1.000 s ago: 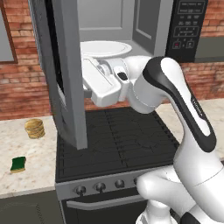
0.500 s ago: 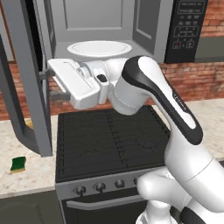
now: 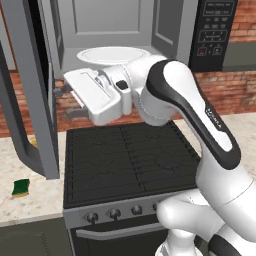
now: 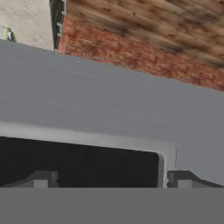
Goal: Place the sponge inside the microwave to prepare for sanitizing.
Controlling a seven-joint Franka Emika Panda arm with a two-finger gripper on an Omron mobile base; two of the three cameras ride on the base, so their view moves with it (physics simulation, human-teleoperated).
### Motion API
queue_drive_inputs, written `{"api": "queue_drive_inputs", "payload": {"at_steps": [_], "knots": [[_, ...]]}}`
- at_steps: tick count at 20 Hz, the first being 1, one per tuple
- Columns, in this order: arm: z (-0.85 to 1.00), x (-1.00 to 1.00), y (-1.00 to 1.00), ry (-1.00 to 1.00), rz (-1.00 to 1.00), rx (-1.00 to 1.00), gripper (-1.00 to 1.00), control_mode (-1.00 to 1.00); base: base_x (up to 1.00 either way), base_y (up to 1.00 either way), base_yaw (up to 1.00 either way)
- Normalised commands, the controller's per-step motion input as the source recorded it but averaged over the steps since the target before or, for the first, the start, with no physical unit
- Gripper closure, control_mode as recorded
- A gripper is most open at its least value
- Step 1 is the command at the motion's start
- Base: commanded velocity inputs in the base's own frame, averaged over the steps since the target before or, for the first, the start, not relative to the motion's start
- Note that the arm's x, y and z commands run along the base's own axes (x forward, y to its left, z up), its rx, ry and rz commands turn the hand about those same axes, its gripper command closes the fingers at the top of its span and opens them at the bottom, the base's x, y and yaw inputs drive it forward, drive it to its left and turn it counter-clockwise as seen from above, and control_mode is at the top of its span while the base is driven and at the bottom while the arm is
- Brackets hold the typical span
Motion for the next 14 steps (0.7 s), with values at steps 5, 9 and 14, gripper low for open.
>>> {"api": "queue_drive_inputs", "payload": {"at_steps": [5,9,14], "knots": [[-0.03,0.2,-0.67,0.0,-0.01,-0.19,-1.0,-1.0,0.0,0.0,0.0],[-0.49,0.25,-0.57,-0.14,0.03,-0.08,-1.0,-1.0,0.0,0.0,0.0],[-0.46,0.55,-0.4,-0.34,0.15,0.0,-1.0,-1.0,0.0,0.0,0.0]]}}
